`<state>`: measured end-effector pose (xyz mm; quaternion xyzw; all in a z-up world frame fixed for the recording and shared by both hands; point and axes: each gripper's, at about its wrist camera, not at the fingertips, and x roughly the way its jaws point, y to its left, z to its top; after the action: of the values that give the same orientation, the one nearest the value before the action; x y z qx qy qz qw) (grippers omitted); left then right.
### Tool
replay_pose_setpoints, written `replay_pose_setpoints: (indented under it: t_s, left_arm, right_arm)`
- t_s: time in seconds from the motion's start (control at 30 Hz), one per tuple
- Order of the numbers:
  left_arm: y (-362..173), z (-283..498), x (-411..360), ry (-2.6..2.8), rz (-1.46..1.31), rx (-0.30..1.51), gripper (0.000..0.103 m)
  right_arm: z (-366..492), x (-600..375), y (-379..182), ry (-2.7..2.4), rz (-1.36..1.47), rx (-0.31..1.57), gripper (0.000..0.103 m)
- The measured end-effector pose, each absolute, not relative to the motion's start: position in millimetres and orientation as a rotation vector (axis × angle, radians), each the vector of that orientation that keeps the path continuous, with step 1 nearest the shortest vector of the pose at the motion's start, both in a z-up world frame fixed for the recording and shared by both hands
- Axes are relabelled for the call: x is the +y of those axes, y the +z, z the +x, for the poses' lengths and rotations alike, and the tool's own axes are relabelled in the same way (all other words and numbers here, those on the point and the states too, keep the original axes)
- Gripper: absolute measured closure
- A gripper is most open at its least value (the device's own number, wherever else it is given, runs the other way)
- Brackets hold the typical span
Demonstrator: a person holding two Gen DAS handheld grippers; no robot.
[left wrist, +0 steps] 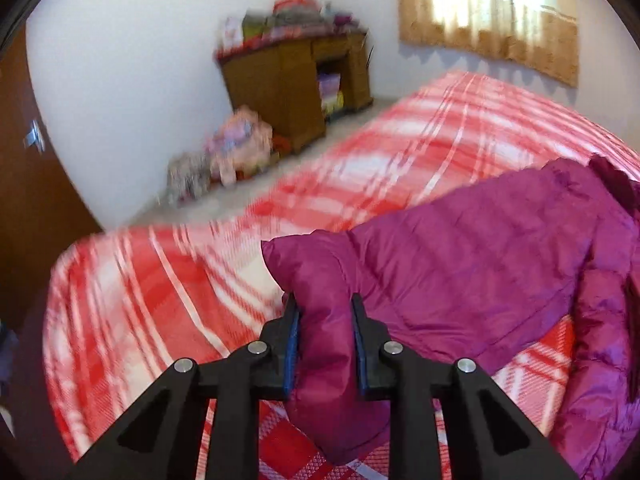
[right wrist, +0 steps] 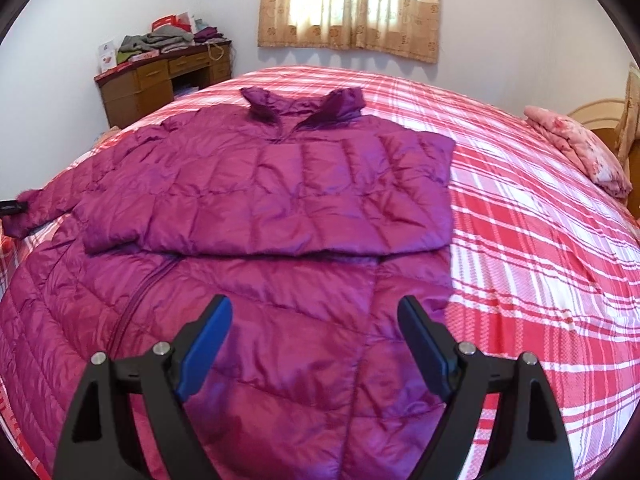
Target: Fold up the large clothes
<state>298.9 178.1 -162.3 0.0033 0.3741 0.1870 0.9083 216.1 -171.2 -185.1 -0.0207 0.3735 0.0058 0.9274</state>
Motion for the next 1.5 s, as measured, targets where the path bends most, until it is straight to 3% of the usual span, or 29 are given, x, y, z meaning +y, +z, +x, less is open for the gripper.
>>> replay_pose_setpoints:
  t_s: [0.3, 0.6, 0.63, 0.7, 0.73, 0.77, 0.83, 0.9, 1.03, 1.1, 1.17, 1.37, 1.5]
  left_arm:
    - [-65, 274, 54, 0.242, 0.215, 0.451, 0.081]
    - [-66, 271, -126, -0.071, 0.314, 0.386, 0.081]
    - [-68, 270, -137, -0.089, 0.32, 0.391, 0.076]
    - [-74, 268, -166, -0.146, 0.339, 0.415, 0.056]
    - [-74, 266, -173, -0.144, 0.349, 0.406, 0.031]
    - [-73, 261, -181, -0.139, 0.362, 0.386, 0.017]
    - [-70, 249, -190, -0.153, 0.374, 0.322, 0.014]
    - [-66, 241, -190, -0.156, 0.386, 0.297, 0.008]
    - [-68, 246, -156, -0.097, 0.383, 0.285, 0.006]
    - [-78, 254, -120, -0.032, 0.353, 0.304, 0.006]
    - [-97, 272, -75, 0.064, 0.319, 0.371, 0.006]
    - [-162, 300, 53, 0.286, 0.121, 0.641, 0.006]
    - [-190, 301, 78, 0.324, 0.042, 0.717, 0.006]
  right_arm:
    - [218, -193, -181, -0.026, 0.011, 0.739, 0.016]
    - [211, -213, -182, -0.041, 0.065, 0.731, 0.016]
    - [209, -216, -182, -0.046, 0.067, 0.731, 0.016]
    - [208, -223, -182, -0.055, 0.069, 0.737, 0.016]
    - [208, -226, -182, -0.059, 0.072, 0.741, 0.016]
    - [207, -231, -183, -0.069, 0.077, 0.747, 0.016]
    - [208, -239, -184, -0.08, 0.083, 0.758, 0.016]
    - [208, -244, -185, -0.09, 0.09, 0.766, 0.016]
    - [211, -250, -181, -0.083, 0.111, 0.777, 0.016]
    - [214, -248, -173, -0.05, 0.118, 0.772, 0.009]
    - [218, -241, -163, 0.005, 0.125, 0.765, 0.004]
    - [249, -212, -148, 0.149, 0.171, 0.805, 0.004]
    - [284, -184, -155, 0.221, 0.196, 0.852, 0.011]
